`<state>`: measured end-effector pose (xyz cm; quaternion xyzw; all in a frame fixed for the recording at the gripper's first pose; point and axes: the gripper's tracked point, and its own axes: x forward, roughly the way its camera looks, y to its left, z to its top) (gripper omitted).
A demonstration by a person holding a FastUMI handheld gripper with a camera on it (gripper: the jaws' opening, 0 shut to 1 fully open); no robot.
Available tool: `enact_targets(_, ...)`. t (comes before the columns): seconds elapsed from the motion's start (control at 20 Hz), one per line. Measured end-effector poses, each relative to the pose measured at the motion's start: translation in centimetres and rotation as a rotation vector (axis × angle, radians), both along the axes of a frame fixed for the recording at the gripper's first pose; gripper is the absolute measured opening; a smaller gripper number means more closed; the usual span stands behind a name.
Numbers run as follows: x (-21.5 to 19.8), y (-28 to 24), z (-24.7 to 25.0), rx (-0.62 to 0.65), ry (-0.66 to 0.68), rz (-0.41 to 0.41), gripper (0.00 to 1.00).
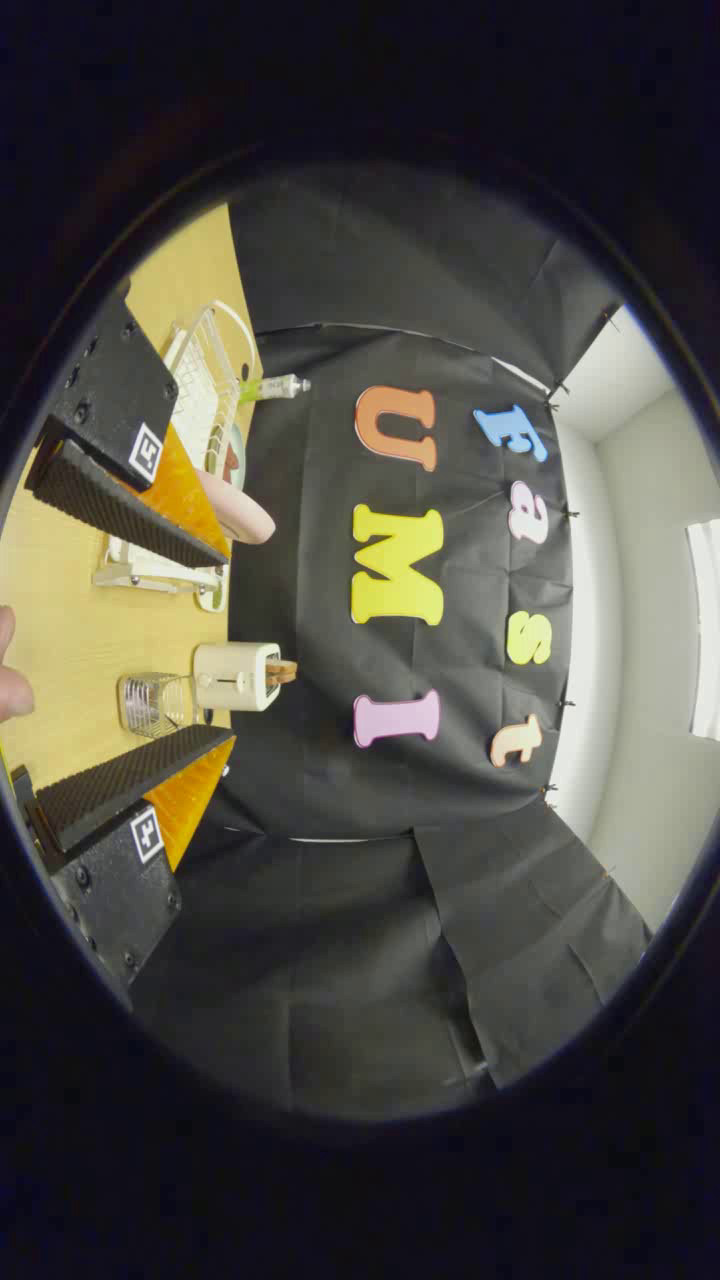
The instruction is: Take the plate from the dish rack, then take the spoon from the basket and place it into the plate.
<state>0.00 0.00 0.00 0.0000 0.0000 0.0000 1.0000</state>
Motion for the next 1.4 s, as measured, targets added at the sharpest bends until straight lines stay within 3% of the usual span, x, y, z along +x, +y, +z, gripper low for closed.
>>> enact_targets(0.8,0.5,0.2,0.3,-0.025,0.003,-0.012,1.00)
enact_targets(1.4,3.4,2.9,2.5,-0.033,0.081,0.075,1.00)
